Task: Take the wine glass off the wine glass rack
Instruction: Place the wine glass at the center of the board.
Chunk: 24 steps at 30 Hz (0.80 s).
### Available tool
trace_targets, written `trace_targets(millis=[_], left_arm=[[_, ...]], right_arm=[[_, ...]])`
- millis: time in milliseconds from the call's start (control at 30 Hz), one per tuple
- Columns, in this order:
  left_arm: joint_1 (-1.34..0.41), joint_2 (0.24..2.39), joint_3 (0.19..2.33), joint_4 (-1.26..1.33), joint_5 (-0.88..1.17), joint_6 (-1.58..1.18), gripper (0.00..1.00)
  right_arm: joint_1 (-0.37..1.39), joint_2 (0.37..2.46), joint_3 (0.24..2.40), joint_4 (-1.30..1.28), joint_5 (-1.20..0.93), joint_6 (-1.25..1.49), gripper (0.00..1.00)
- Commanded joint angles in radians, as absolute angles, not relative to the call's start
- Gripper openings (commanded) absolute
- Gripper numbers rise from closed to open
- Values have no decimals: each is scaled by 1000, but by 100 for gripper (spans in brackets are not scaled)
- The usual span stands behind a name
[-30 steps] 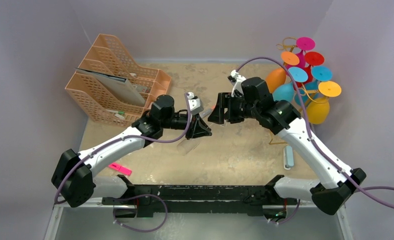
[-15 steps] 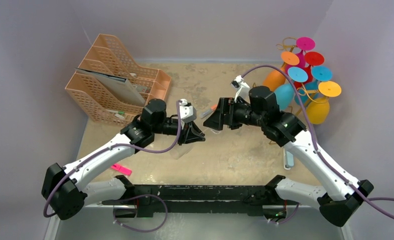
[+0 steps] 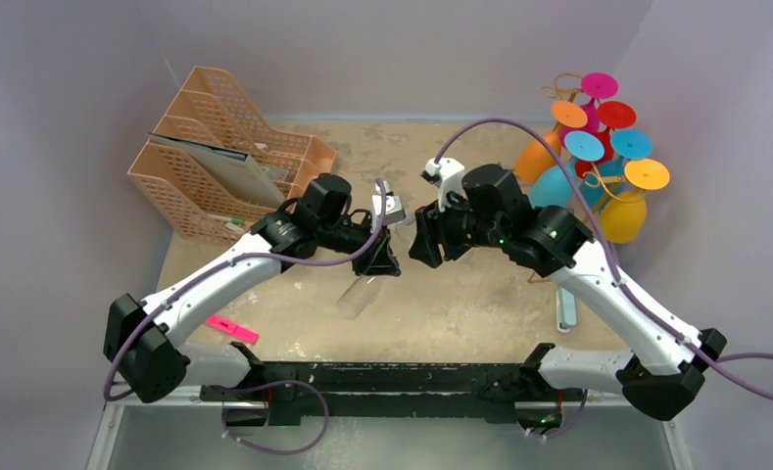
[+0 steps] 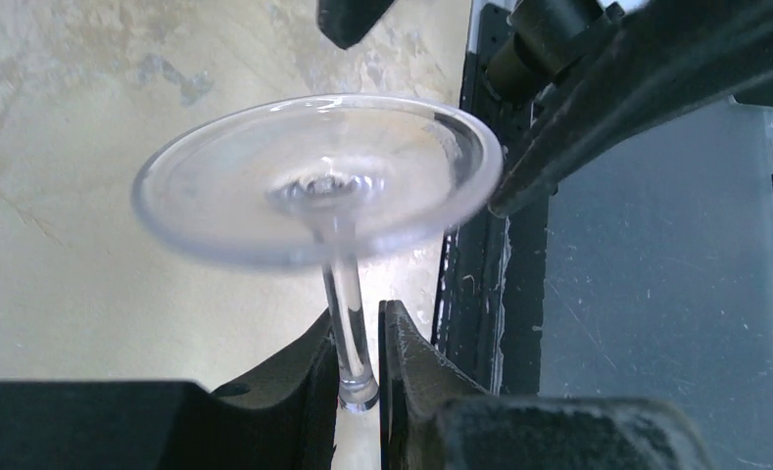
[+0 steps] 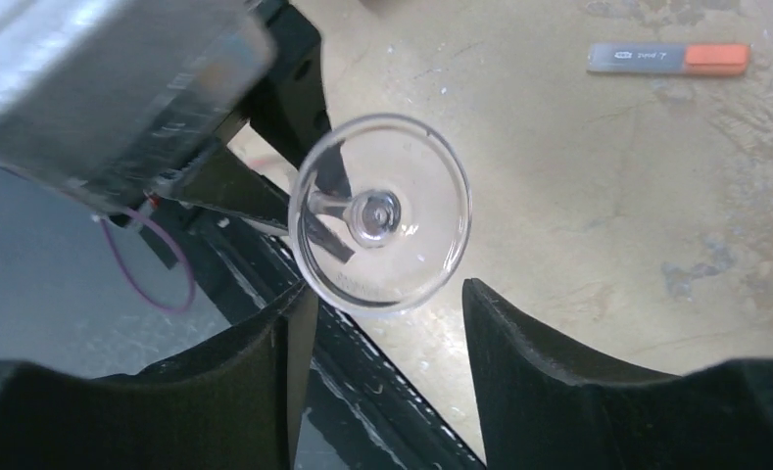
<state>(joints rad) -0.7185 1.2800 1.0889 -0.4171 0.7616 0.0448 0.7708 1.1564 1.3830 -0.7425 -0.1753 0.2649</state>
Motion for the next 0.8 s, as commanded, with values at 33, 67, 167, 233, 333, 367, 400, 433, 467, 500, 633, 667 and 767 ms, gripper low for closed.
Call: trace_targets(millis=[33, 67, 167, 233, 333, 367, 400, 433, 467, 500, 633, 667, 767], left_arm=[[-716, 1316, 1168, -500, 754, 31, 0], [-716, 1318, 1170, -505, 746, 31, 0], [-716, 1318, 1166, -507, 737, 31, 0], [-716, 1323, 1168, -509, 741, 28, 0], [-716, 1321, 1173, -510, 745, 21, 0], [-716, 1319, 1173, -507, 748, 14, 0], [-714, 1318, 1175, -508, 755, 9, 0], [-708, 1319, 1179, -512, 766, 8, 0], [-701, 1320, 1183, -518, 785, 8, 0], [-687, 1318, 1185, -521, 807, -23, 0], [-636, 1303, 1168, -483, 906, -76, 0], [-621, 1300, 1164, -477, 927, -85, 0], [-607, 1297, 1161, -472, 983, -98, 0]], right_arm=[[858, 1221, 1453, -855, 52, 159, 53], [870, 1232, 1458, -860, 76, 156, 52], [898, 1242, 1458, -843, 116, 141, 53], [909, 1234, 1447, -814, 123, 132, 55], [912, 1170, 1356, -672, 98, 116, 56], [911, 1132, 1297, -590, 87, 105, 56], [913, 1092, 1236, -509, 77, 94, 57], [912, 1053, 1169, -422, 68, 79, 57], [912, 1015, 1108, -342, 48, 55, 57], [913, 985, 1050, -267, 14, 16, 56], [913, 913, 907, -81, -77, -116, 55], [911, 906, 888, -57, -92, -149, 55], [912, 886, 826, 56, -155, -252, 56]])
